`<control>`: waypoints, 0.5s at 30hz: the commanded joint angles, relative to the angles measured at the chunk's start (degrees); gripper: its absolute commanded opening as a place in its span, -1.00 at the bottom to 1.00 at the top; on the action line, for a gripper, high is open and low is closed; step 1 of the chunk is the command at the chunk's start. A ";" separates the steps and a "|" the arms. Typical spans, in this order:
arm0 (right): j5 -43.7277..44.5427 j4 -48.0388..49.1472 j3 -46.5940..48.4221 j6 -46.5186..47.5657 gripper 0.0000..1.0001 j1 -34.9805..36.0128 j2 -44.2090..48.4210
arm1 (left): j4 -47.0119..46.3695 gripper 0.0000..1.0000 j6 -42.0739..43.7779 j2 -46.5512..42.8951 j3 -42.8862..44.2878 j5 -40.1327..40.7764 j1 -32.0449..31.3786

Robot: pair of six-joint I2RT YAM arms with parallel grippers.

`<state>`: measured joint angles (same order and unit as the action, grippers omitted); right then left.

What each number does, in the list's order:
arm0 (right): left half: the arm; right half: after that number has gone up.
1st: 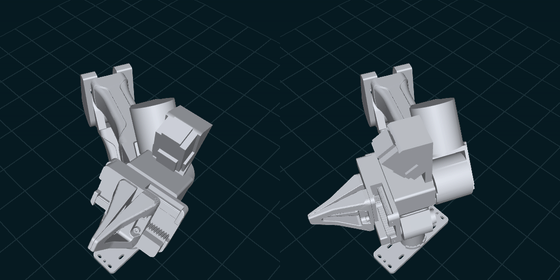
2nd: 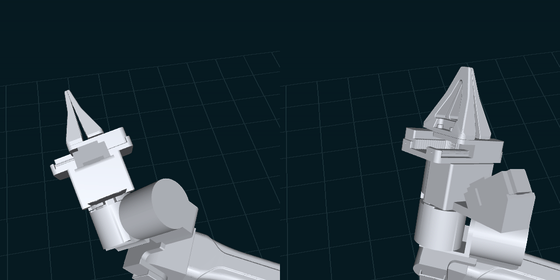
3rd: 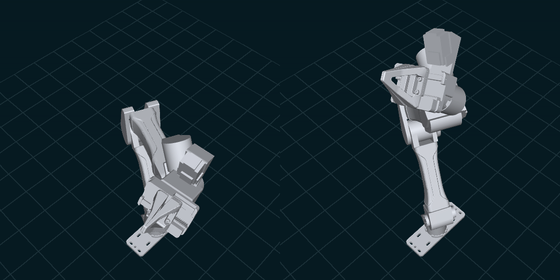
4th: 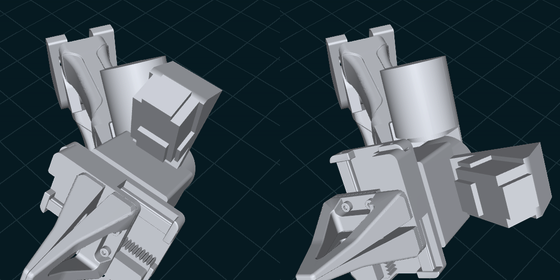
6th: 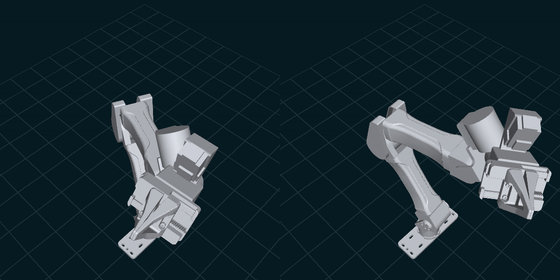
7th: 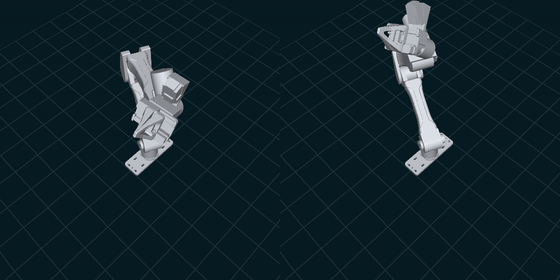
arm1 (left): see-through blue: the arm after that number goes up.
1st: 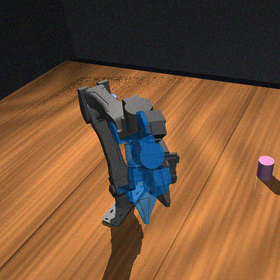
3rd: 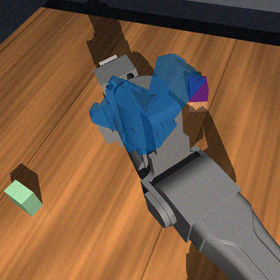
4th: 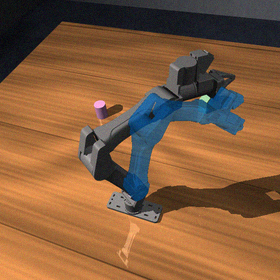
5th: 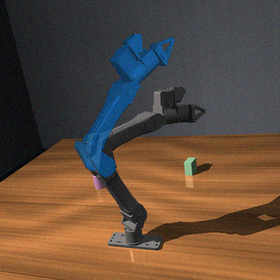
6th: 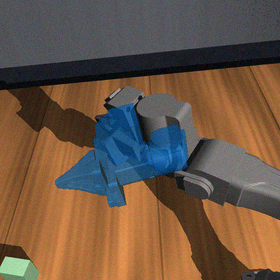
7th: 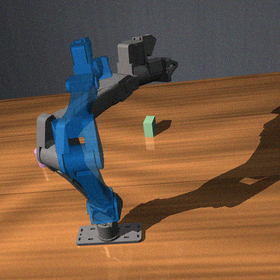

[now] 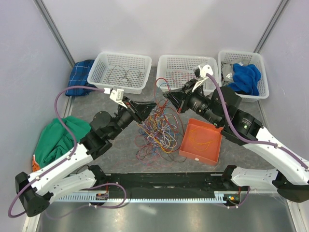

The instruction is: Untangle the cables

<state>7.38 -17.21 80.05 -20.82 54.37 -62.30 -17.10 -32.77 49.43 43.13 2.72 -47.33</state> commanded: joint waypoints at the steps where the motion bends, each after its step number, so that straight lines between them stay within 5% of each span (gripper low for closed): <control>1: 0.53 2.98 -0.33 -0.10 -1.00 0.03 2.01 | 0.74 -0.97 2.80 -0.29 2.22 4.99 -0.04; 6: 2.99 3.06 -1.21 1.22 -1.00 -0.05 3.77 | 9.70 -0.96 1.58 -2.58 1.34 15.01 0.05; 11: 4.66 2.63 -0.42 2.53 -1.00 -0.05 5.08 | 30.95 -0.96 -4.21 -1.36 4.49 30.83 1.27; 15: 6.24 1.92 1.59 3.94 -1.00 -0.05 6.23 | 45.21 -0.97 -14.65 1.72 4.68 26.57 12.56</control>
<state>10.76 -17.23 78.59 -19.09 54.37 -58.04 9.93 -36.69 49.04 46.15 25.47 -43.88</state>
